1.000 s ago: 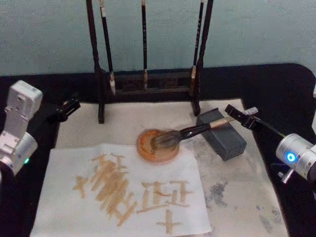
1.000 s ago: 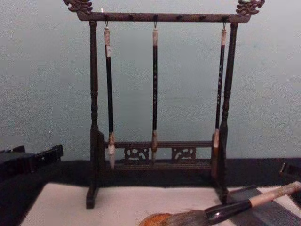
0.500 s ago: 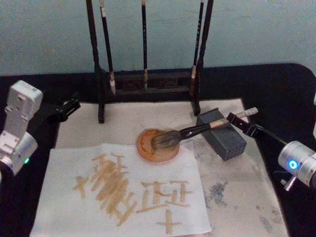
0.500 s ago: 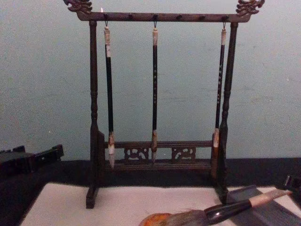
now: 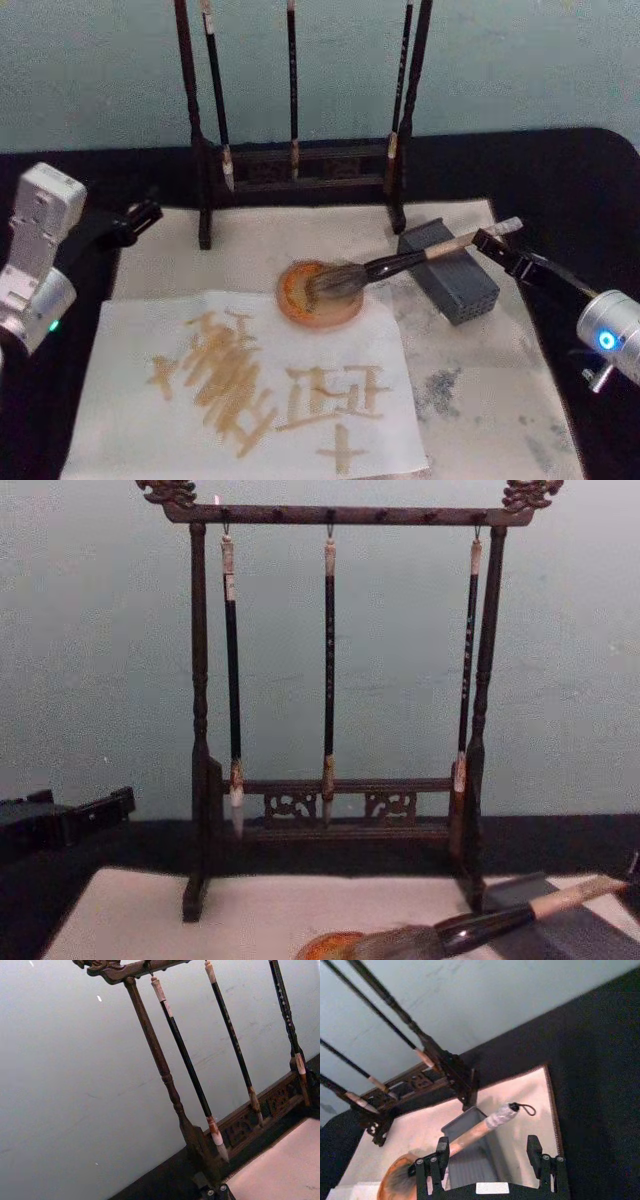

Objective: Pick up the brush from the inkstone, write on the paper, then place the brush back to its original position.

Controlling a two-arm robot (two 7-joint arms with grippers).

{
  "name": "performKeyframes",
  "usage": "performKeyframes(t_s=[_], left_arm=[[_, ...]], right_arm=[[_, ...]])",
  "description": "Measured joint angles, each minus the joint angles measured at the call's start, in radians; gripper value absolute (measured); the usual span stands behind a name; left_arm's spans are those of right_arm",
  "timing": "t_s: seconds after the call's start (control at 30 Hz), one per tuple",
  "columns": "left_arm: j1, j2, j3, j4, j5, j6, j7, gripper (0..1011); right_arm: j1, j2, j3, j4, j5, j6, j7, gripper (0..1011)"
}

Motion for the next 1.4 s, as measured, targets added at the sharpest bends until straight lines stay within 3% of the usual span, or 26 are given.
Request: performKeyframes(t_s=[0.3,0.47,0.7,0.83,1.2,1.4], left_arm=[[0.0,0.0,0.0,0.0,0.0,0.0,0.0,1002],[0.0,0.0,0.0,0.0,0.0,0.0,0.0,1002],[0.0,0.0,0.0,0.0,0.0,0.0,0.0,1002],[0.0,0.0,0.0,0.0,0.0,0.0,0.0,1002],[0.0,0.0,0.0,0.0,0.0,0.0,0.0,1002],[0.0,0.0,0.0,0.0,0.0,0.0,0.0,1002]], right_arm=[[-0.043,0.04,-0.009,-0.108,-0.113,-0.015,-0.026,1002],[-0.052,0.059,-0.032,-0.168,-0.181,-0.002,-0.027,1001],[-0.009,0.066,-0.087,-0.207,-0.307,0.013,0.0,1001],[0.025,0.057,-0.112,-0.206,-0.355,0.019,0.029,1002],[0.106,0.02,-0.176,-0.172,-0.447,0.04,0.128,1001],[0.108,0.019,-0.177,-0.17,-0.45,0.042,0.13,1001]])
